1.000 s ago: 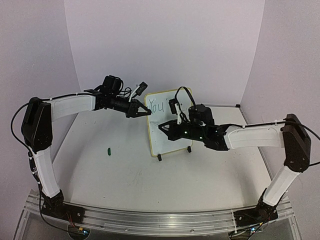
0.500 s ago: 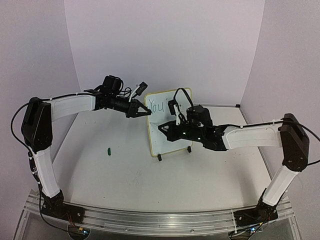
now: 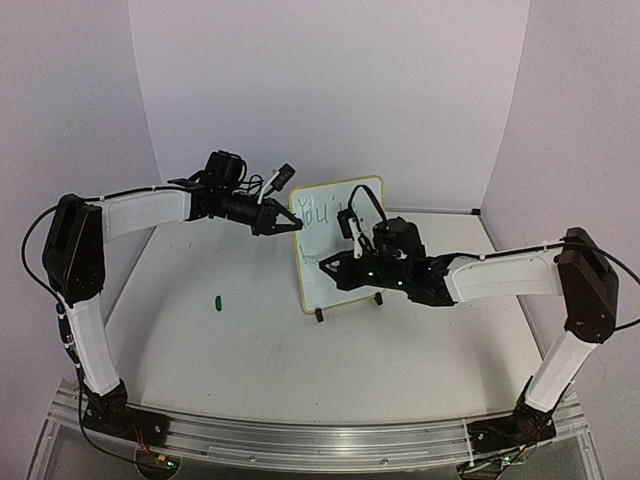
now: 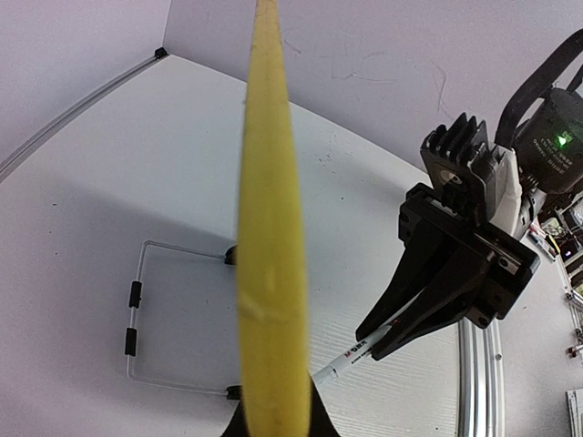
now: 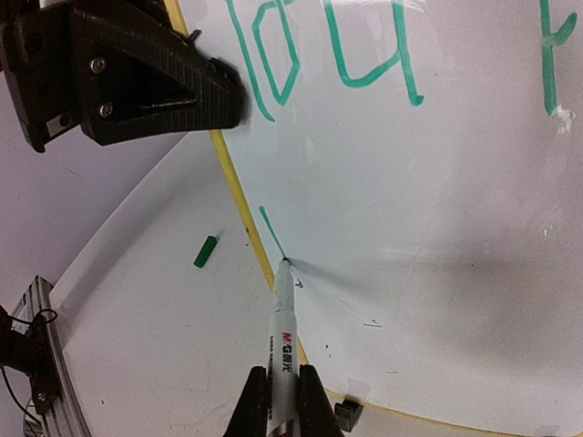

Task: Write a sentence on the whiteboard
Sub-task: Pick up the sentence from the whiteboard.

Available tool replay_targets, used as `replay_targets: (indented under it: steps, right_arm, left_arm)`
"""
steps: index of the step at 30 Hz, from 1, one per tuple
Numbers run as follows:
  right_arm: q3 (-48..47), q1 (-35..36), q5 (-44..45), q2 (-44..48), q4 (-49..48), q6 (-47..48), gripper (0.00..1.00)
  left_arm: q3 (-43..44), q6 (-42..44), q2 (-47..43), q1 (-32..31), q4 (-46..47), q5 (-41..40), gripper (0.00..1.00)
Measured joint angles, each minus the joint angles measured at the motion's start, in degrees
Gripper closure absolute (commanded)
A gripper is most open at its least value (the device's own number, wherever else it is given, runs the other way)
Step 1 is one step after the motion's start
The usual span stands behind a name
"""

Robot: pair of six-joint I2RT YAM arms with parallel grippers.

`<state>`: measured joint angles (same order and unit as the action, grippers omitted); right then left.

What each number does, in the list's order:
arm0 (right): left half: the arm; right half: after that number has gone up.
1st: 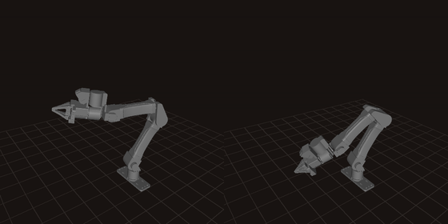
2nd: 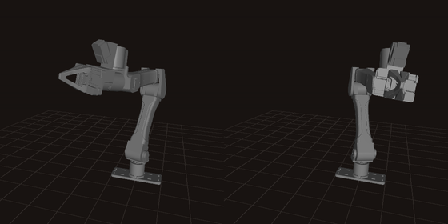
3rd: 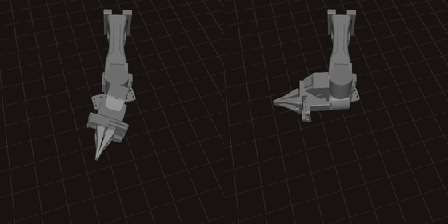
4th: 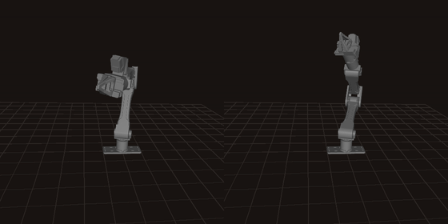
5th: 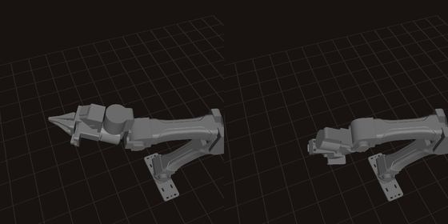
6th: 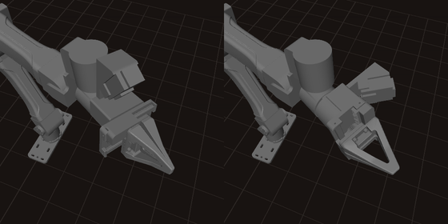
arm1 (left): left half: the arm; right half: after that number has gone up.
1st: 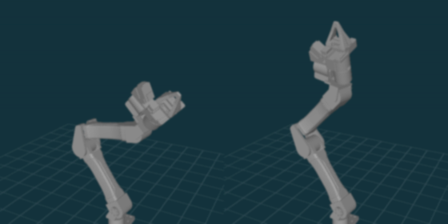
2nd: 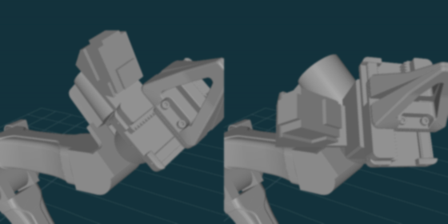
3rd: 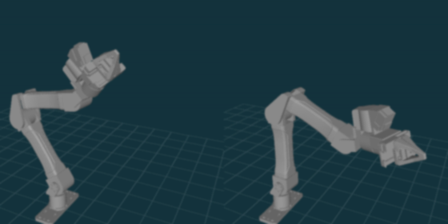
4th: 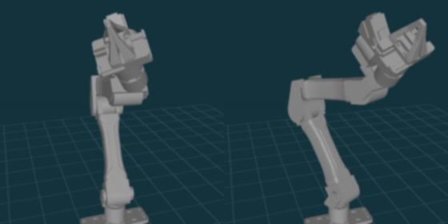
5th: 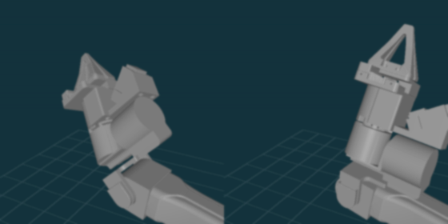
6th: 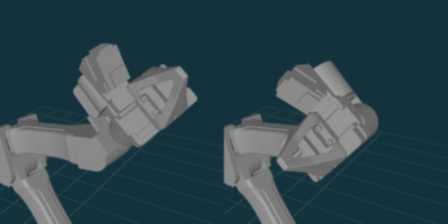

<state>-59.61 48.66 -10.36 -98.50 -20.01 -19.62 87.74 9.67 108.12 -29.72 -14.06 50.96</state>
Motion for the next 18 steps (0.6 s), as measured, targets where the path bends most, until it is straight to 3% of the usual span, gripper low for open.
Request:
replay_targets:
  steps: [18]
  right_arm:
    - [-1.7,0.0,-0.8,2.5,-0.5,0.6,1.00]
  left_arm:
    - [0.0,0.2,0.0,0.0,0.0,0.0,1.00]
